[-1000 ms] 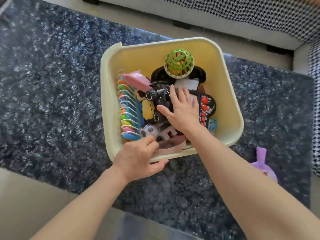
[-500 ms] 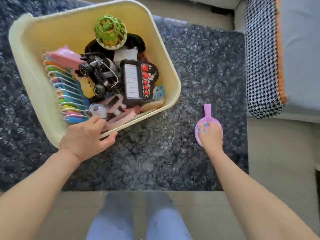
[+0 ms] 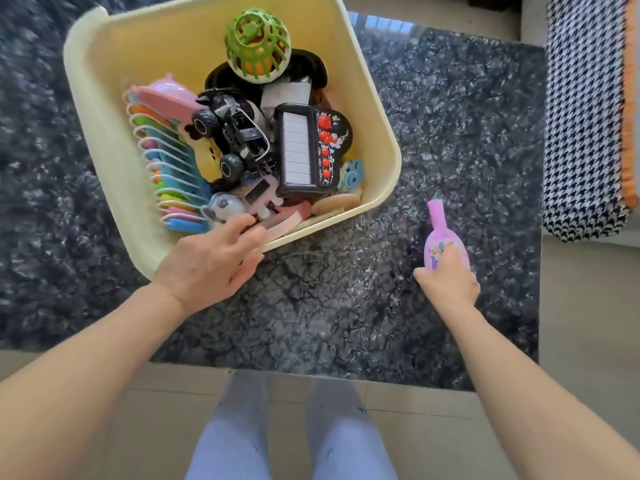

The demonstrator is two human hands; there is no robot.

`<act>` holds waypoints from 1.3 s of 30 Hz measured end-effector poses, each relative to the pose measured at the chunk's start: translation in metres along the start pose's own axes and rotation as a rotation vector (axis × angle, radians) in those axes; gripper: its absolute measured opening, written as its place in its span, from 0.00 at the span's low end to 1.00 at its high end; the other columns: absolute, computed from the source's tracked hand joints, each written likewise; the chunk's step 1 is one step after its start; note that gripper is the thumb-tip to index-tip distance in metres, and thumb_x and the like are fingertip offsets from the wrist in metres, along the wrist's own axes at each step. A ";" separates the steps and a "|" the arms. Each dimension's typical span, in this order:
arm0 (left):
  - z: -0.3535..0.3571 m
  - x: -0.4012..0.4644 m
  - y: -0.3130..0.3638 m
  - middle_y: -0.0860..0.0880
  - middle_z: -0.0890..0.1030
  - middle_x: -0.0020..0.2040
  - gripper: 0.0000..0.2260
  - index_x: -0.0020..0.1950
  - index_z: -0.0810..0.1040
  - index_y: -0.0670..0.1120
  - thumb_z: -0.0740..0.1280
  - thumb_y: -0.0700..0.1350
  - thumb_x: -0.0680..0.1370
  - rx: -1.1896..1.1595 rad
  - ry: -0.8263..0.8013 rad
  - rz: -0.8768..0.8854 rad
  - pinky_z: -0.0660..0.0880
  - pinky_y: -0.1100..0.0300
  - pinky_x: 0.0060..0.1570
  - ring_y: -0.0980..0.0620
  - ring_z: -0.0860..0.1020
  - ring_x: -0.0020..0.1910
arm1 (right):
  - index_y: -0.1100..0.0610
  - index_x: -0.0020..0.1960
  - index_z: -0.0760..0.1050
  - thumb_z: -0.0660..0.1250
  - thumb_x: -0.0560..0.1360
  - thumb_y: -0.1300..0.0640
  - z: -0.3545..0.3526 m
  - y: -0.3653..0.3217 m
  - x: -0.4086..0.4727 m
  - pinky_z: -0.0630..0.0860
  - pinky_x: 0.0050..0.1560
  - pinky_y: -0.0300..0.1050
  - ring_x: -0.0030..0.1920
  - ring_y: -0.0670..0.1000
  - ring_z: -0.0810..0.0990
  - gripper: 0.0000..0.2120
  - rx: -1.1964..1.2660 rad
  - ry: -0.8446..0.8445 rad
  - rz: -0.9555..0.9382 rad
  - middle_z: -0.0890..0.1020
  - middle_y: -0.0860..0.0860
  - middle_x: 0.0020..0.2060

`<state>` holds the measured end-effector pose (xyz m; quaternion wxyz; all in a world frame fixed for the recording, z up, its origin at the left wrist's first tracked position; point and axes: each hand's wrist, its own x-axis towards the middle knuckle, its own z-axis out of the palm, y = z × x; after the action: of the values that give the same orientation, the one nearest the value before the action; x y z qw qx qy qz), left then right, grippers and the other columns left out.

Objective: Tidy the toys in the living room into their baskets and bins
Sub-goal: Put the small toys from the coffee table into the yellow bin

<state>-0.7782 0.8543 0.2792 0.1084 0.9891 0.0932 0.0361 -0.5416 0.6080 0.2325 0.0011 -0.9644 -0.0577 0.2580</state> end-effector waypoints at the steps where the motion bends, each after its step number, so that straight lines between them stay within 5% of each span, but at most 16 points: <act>1: -0.001 -0.001 -0.001 0.43 0.79 0.53 0.12 0.55 0.70 0.45 0.54 0.50 0.78 0.014 -0.006 0.010 0.72 0.58 0.21 0.44 0.77 0.29 | 0.58 0.66 0.64 0.62 0.72 0.60 -0.013 -0.001 -0.004 0.71 0.52 0.52 0.55 0.63 0.75 0.23 0.057 0.050 -0.023 0.76 0.61 0.57; 5: 0.001 -0.001 -0.003 0.44 0.79 0.50 0.15 0.48 0.78 0.43 0.54 0.49 0.79 0.031 0.000 0.041 0.75 0.57 0.26 0.46 0.78 0.36 | 0.57 0.57 0.72 0.59 0.75 0.67 -0.065 -0.005 -0.027 0.68 0.36 0.44 0.38 0.51 0.74 0.13 0.468 0.265 -0.244 0.79 0.53 0.42; 8: 0.000 -0.001 -0.005 0.44 0.81 0.53 0.16 0.46 0.80 0.43 0.56 0.51 0.77 -0.010 0.012 -0.030 0.79 0.55 0.32 0.44 0.81 0.45 | 0.49 0.51 0.76 0.63 0.77 0.64 -0.110 -0.034 -0.046 0.68 0.38 0.29 0.36 0.36 0.73 0.11 0.668 0.306 -0.627 0.77 0.39 0.37; 10: -0.002 -0.001 -0.006 0.44 0.81 0.55 0.17 0.45 0.80 0.43 0.57 0.53 0.76 -0.037 0.014 -0.066 0.80 0.56 0.35 0.44 0.81 0.49 | 0.46 0.50 0.77 0.65 0.76 0.64 -0.137 -0.059 -0.056 0.70 0.41 0.31 0.39 0.37 0.73 0.12 0.624 0.218 -0.921 0.78 0.38 0.39; 13: -0.001 -0.001 -0.006 0.45 0.81 0.53 0.20 0.44 0.81 0.44 0.55 0.55 0.76 -0.029 0.019 -0.056 0.79 0.59 0.35 0.46 0.81 0.47 | 0.57 0.52 0.79 0.67 0.74 0.66 -0.160 -0.104 -0.062 0.68 0.40 0.33 0.38 0.44 0.72 0.10 0.253 0.029 -1.137 0.77 0.44 0.38; 17: 0.001 -0.002 -0.007 0.47 0.81 0.44 0.20 0.39 0.83 0.43 0.57 0.55 0.74 -0.065 0.055 -0.102 0.78 0.59 0.31 0.47 0.81 0.41 | 0.52 0.52 0.78 0.62 0.77 0.60 -0.145 -0.153 -0.062 0.67 0.41 0.44 0.44 0.48 0.71 0.08 -0.438 -0.133 -1.185 0.75 0.45 0.41; 19: 0.003 -0.001 -0.008 0.48 0.82 0.44 0.23 0.37 0.83 0.45 0.55 0.56 0.76 -0.072 0.083 -0.106 0.77 0.59 0.30 0.48 0.80 0.42 | 0.52 0.52 0.76 0.60 0.77 0.61 -0.129 -0.169 -0.062 0.71 0.43 0.47 0.48 0.52 0.74 0.09 -0.541 -0.194 -1.167 0.76 0.47 0.44; 23: 0.001 0.000 -0.011 0.51 0.82 0.52 0.34 0.35 0.84 0.47 0.43 0.61 0.79 -0.137 0.078 -0.050 0.78 0.61 0.30 0.51 0.80 0.45 | 0.58 0.49 0.72 0.57 0.75 0.66 -0.110 -0.175 -0.060 0.73 0.46 0.51 0.48 0.56 0.74 0.08 -0.563 -0.212 -1.164 0.75 0.52 0.44; 28: 0.005 -0.001 -0.011 0.53 0.80 0.60 0.23 0.38 0.84 0.48 0.53 0.58 0.75 -0.123 0.033 -0.064 0.76 0.63 0.32 0.53 0.81 0.45 | 0.55 0.56 0.71 0.59 0.73 0.69 -0.118 -0.159 -0.068 0.68 0.45 0.48 0.52 0.55 0.73 0.16 -0.634 -0.089 -1.159 0.76 0.52 0.50; 32: 0.003 -0.001 -0.011 0.51 0.77 0.64 0.26 0.43 0.84 0.44 0.52 0.60 0.74 -0.132 0.013 -0.139 0.76 0.62 0.33 0.53 0.81 0.48 | 0.55 0.60 0.68 0.58 0.71 0.70 -0.112 -0.168 -0.082 0.58 0.43 0.45 0.53 0.56 0.72 0.20 -0.685 -0.018 -1.189 0.75 0.54 0.51; 39: -0.001 0.000 -0.010 0.49 0.78 0.63 0.23 0.34 0.80 0.43 0.56 0.59 0.72 -0.132 0.028 -0.155 0.72 0.63 0.21 0.52 0.80 0.28 | 0.60 0.50 0.76 0.60 0.64 0.77 -0.095 -0.150 -0.056 0.68 0.38 0.49 0.44 0.60 0.76 0.21 -0.477 0.078 -1.207 0.79 0.55 0.43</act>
<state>-0.7798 0.8646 0.2781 0.1746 0.9690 0.1685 0.0477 -0.5585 0.7529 0.3475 -0.0663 -0.7449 -0.6451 0.1568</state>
